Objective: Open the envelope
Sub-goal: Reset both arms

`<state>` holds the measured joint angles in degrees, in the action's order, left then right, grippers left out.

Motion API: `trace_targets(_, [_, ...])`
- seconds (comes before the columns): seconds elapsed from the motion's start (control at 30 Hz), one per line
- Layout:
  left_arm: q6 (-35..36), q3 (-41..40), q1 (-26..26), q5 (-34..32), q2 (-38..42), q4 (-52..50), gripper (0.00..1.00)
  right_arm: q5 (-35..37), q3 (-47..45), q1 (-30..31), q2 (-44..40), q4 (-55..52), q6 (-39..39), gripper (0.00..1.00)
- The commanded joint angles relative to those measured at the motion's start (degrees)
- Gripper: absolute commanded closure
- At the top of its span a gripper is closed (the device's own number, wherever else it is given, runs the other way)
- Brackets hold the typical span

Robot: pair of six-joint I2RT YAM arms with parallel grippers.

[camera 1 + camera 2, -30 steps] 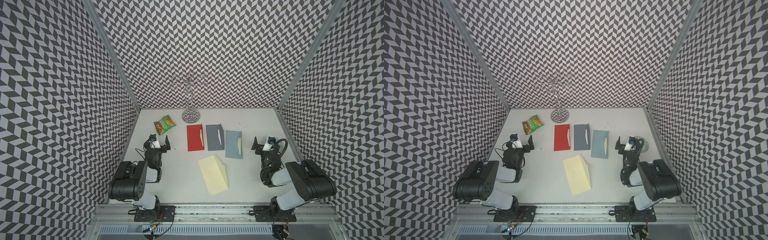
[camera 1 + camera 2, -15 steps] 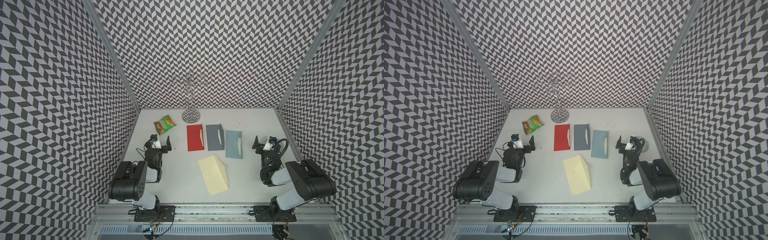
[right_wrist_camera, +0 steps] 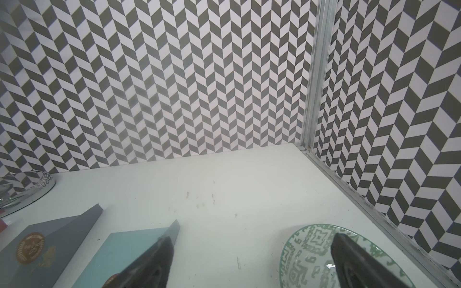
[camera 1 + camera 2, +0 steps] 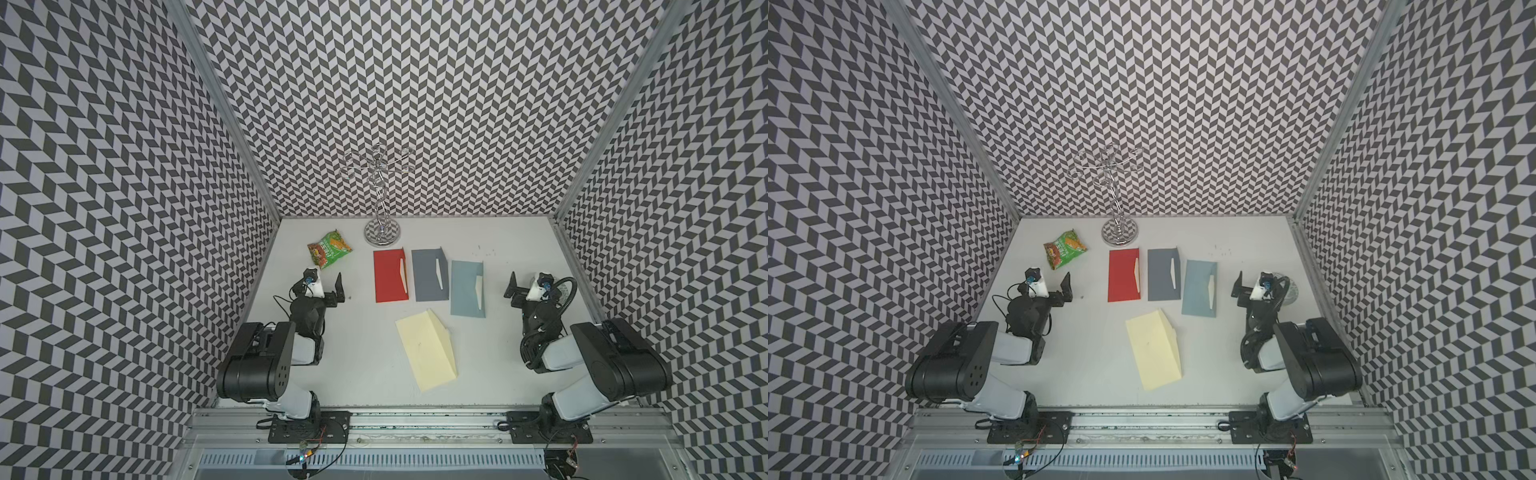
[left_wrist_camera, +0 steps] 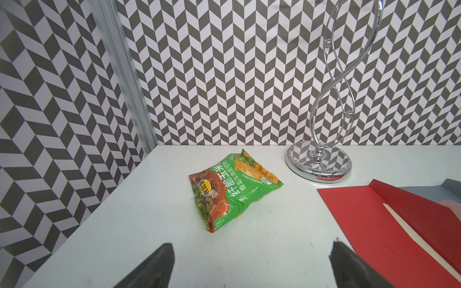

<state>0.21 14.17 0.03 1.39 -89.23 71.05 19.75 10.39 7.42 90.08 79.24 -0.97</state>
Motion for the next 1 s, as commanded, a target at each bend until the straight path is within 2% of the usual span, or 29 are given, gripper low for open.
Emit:
trace_targets(0.0, [0.32, 1.21, 0.14, 0.71, -0.06, -0.29, 0.00, 0.79, 0.38, -0.05, 0.58, 3.05, 0.28, 0.00])
trace_targets(0.77, [0.28, 1.13, 0.14, 0.72, -0.07, -0.21, 0.00, 0.73, 0.42, -0.10, 0.55, 2.94, 0.27, 0.00])
trace_targets(0.97, [0.32, 1.14, 0.14, 0.71, -0.04, -0.18, 0.00, -1.47, 0.69, -0.27, 0.58, 2.30, -0.35, 0.00])
